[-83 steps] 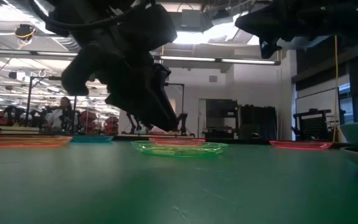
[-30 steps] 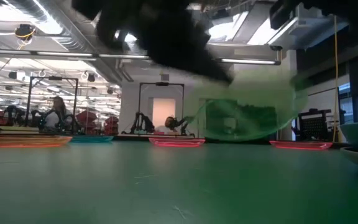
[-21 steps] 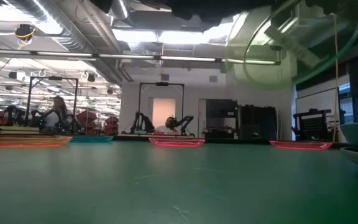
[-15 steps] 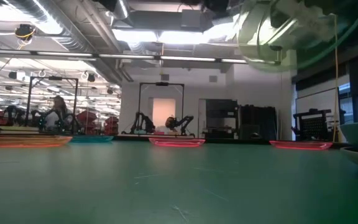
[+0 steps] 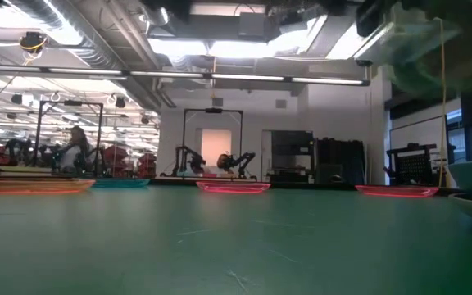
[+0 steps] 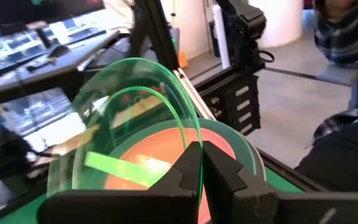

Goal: Stack plastic plates
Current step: Stack the transparent green plate on top of the pink plate

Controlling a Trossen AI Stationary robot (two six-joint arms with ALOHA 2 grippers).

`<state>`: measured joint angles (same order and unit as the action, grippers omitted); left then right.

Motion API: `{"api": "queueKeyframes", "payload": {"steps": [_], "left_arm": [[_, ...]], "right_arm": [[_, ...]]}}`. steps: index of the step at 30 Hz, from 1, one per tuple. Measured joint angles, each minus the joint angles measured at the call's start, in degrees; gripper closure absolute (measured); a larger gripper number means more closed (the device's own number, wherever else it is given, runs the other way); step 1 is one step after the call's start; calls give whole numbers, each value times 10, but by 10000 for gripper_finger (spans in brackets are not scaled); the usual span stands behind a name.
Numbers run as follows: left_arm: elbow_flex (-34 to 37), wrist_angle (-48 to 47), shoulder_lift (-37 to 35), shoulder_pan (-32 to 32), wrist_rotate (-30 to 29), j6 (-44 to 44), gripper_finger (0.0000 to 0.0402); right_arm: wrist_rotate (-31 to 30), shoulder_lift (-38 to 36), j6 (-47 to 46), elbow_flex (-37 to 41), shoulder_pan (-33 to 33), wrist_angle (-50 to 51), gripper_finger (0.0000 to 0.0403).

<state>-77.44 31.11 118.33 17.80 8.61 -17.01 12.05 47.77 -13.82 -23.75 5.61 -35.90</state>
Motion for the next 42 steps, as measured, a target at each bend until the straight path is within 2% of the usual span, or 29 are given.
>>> {"api": "queueKeyframes", "payload": {"steps": [9, 15, 19, 25, 35, 42], "left_arm": [[-164, -22, 130, 2, 55, 4, 397], [-235, -21, 191, 2, 56, 6, 397], [-249, -23, 214, 0, 69, 34, 397], [-252, -29, 212, -10, 72, 79, 397], [-251, -47, 217, -10, 70, 90, 395], [-251, -36, 227, -14, 70, 107, 344]], "right_arm": [[0, 0, 0, 0, 0, 11, 386], [0, 0, 0, 0, 0, 11, 386], [0, 0, 0, 0, 0, 13, 386], [0, 0, 2, 0, 0, 13, 386], [-14, 0, 2, 0, 0, 14, 386], [-14, 0, 2, 0, 0, 15, 386]]}}
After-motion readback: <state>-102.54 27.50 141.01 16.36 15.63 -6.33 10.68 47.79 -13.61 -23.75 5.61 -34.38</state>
